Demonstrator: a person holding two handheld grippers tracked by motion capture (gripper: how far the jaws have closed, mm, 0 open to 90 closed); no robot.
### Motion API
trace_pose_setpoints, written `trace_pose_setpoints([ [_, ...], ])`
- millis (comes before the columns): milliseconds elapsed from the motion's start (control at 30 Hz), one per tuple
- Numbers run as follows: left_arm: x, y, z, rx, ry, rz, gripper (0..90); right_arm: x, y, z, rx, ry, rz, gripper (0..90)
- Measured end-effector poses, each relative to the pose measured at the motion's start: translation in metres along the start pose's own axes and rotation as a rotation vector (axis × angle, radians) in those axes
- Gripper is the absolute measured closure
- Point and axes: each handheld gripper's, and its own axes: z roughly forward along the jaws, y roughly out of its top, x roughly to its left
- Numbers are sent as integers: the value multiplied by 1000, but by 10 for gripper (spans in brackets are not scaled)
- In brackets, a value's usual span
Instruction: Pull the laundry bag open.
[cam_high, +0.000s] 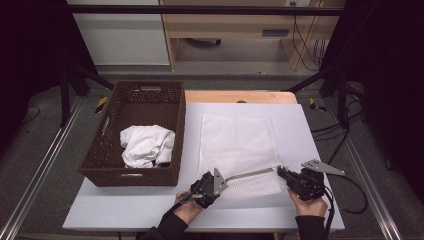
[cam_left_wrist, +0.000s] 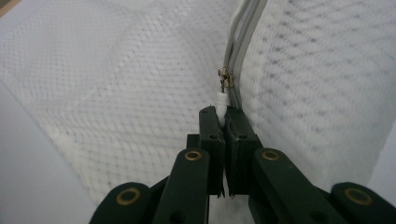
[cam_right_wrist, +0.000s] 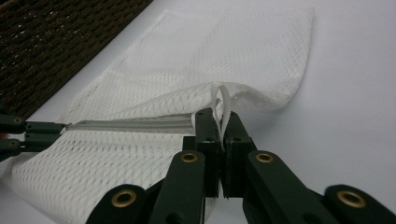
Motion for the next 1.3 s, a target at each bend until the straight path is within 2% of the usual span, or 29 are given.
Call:
trace_pose_setpoints([
  [233, 5, -11, -12, 17, 17, 0, 862, 0, 0, 0, 2, 7, 0, 880],
  [333, 6, -14, -15, 28, 30, 18, 862, 0, 1, 0, 1, -4, -8, 880],
  [700, 20, -44, -37, 50, 47, -18, 862, -1, 0, 1, 6, -7, -5, 880],
  [900, 21, -51, -42, 63, 53, -11, 861, -2, -2, 2, 10, -10, -1, 880],
  [1000, 25, -56, -43, 75, 59, -25, 861, -3, -2, 2, 8, -13, -3, 880],
  [1100, 28, -63, -45, 94, 68, -31, 862, -6, -3, 1, 9, -37, 7, 880],
  [1133, 30, -67, -47, 89, 61, -47, 862, -8, -3, 1, 10, -23, 16, 880],
  [1200, 30, -68, -48, 93, 58, -46, 862, -8, -4, 1, 7, -11, 31, 880],
  [1300, 31, -70, -49, 101, 71, -38, 861, -4, -3, 5, 20, -21, 6, 880],
])
